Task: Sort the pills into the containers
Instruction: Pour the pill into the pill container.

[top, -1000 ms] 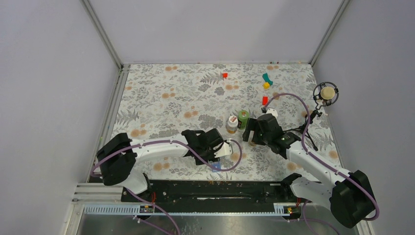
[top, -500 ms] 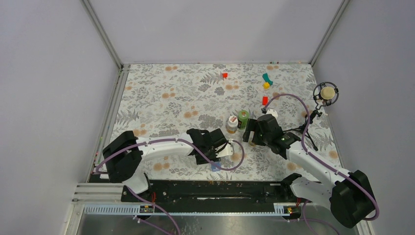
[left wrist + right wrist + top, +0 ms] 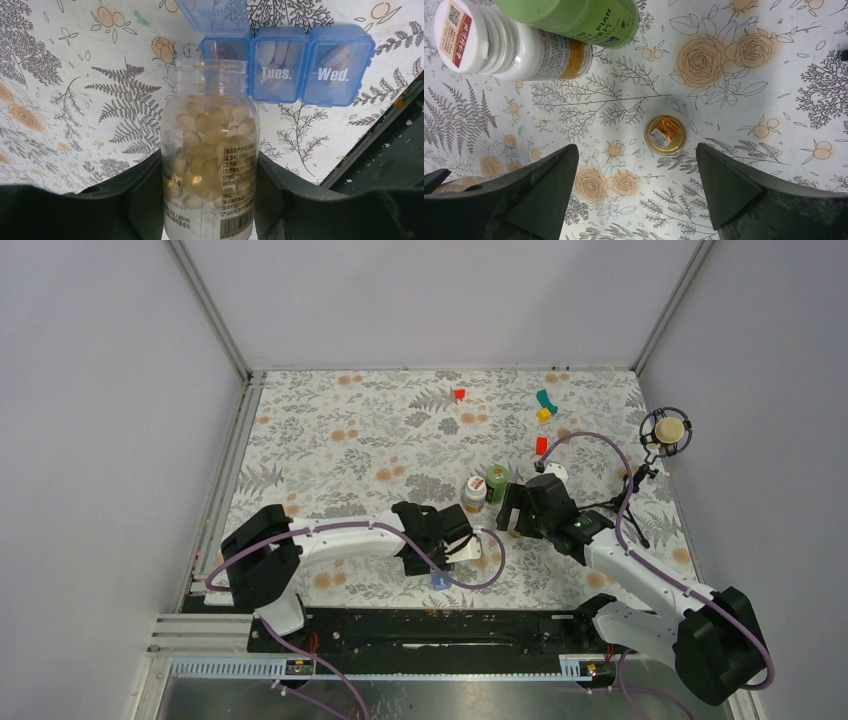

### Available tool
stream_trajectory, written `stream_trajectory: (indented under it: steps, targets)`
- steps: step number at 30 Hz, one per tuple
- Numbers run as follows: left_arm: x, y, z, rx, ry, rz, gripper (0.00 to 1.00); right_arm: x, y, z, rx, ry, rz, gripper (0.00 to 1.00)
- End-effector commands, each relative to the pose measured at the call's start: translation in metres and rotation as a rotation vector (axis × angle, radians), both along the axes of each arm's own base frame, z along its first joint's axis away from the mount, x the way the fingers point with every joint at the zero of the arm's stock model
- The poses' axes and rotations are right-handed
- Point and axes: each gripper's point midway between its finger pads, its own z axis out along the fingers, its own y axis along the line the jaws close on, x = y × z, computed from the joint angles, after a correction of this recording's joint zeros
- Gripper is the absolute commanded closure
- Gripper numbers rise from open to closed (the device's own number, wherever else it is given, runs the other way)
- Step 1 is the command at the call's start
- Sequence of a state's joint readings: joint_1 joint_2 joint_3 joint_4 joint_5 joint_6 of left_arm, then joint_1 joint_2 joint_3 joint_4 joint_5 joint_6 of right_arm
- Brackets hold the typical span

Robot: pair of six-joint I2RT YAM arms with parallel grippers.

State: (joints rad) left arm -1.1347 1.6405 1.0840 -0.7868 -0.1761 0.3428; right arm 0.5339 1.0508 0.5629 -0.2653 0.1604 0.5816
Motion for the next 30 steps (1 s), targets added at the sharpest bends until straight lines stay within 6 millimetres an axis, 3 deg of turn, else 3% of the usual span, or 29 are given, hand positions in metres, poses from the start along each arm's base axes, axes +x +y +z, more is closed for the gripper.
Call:
stream_trajectory:
  steps: [1, 30]
  targets:
    - [0.008, -0.007, 0.011, 0.001, -0.045, 0.013, 1.00, -0.001, -0.006, -0.004, -0.026, 0.010, -0.019, 0.04]
    - [0.009, 0.001, 0.018, 0.064, -0.056, 0.041, 1.00, 0.000, -0.005, -0.007, -0.034, 0.020, -0.012, 0.04]
